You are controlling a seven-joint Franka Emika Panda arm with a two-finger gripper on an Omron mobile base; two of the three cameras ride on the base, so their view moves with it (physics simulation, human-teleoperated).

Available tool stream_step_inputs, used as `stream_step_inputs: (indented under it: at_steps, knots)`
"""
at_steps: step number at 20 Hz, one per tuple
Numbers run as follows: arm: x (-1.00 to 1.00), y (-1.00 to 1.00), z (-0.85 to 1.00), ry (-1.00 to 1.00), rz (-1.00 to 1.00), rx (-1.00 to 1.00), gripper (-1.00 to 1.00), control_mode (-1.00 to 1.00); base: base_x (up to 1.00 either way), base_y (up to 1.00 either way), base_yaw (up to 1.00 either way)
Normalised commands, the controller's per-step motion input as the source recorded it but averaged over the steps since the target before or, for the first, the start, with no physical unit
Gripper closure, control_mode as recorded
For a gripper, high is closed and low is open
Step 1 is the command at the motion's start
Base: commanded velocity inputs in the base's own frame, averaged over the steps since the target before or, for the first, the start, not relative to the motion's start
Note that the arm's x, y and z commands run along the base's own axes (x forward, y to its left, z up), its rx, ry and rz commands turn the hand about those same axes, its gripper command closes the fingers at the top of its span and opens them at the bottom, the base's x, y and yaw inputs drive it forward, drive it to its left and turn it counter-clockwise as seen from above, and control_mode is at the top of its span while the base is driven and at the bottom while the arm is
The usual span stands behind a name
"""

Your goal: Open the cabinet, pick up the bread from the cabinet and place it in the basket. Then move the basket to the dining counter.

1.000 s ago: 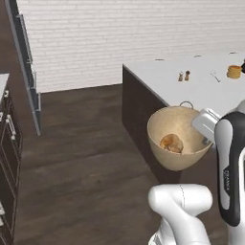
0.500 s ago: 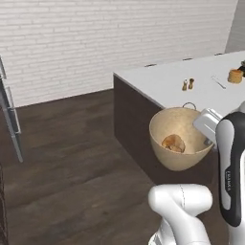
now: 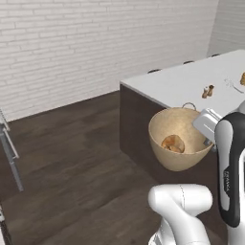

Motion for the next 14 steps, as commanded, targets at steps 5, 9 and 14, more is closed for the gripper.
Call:
stream_step_inputs:
  at_steps: [5,9,14]
  knots:
    - [0.00,0.00,0.00,0.00,0.00,0.00,1.00,1.00,1.00,0.66,-0.38]
    - [0.00,0.00,0.00,0.00,0.00,0.00,1.00,1.00,1.00,0.45,-0.38]
    - [0.00,0.00,0.00,0.00,0.00,0.00,1.00,1.00,1.00,0.49,-0.45]
